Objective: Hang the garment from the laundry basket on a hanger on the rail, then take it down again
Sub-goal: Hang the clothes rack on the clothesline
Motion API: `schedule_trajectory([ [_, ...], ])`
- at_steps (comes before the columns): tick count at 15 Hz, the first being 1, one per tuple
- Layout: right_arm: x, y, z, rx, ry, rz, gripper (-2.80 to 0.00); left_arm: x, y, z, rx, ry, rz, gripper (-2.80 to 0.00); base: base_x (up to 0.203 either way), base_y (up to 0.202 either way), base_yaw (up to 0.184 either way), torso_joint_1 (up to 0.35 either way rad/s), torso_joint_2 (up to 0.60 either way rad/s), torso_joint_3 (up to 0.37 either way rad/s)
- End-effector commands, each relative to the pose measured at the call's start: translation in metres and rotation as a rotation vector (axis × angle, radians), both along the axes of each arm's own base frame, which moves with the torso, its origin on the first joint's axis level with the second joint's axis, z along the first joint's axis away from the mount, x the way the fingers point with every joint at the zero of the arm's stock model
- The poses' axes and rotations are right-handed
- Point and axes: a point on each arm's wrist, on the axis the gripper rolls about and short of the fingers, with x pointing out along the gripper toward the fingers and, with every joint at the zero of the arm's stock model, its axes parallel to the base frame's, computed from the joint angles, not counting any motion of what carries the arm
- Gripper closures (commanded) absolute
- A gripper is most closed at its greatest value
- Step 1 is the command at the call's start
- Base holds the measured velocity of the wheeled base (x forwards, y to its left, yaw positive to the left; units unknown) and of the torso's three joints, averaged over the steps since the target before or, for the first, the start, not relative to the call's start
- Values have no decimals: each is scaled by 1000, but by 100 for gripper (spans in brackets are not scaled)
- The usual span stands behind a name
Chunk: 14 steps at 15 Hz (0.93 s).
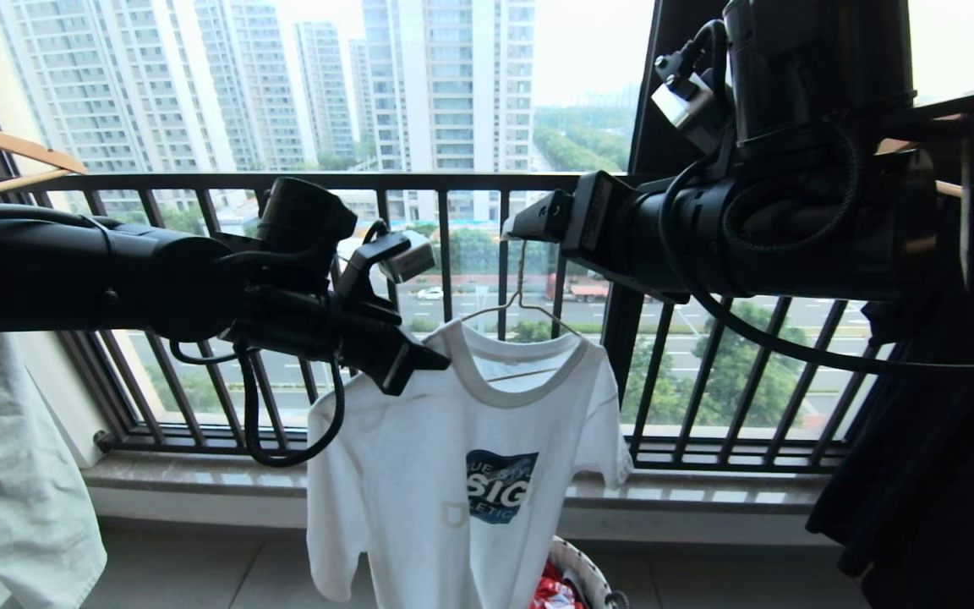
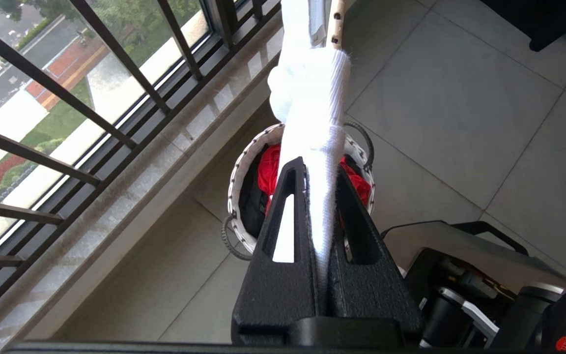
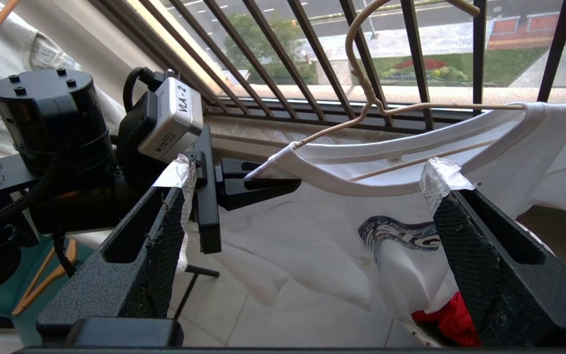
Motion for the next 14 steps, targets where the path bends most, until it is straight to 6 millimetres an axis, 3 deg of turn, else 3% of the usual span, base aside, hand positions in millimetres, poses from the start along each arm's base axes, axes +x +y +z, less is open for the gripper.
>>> schedule_trajectory([
  [1,-18,-10,14,12,-39,19,-280,-8,7,9,-21,-7,16,0,0,0,0,0,0,0],
  [5,-21,-25,22,-9,-89,1,-280,-28,27,15,-118,-31,99,0,0,0,0,0,0,0],
  [12,-20,-25,13,-67,-89,13,-280,-86,53,23,-311,-80,181,0,0,0,0,0,0,0],
  [13,-20,-25,9,-85,-86,17,0,-89,54,23,-332,-85,184,0,0,0,0,0,0,0],
  [14,-20,-25,7,-111,-91,25,0,-89,54,23,-337,-92,182,0,0,0,0,0,0,0],
])
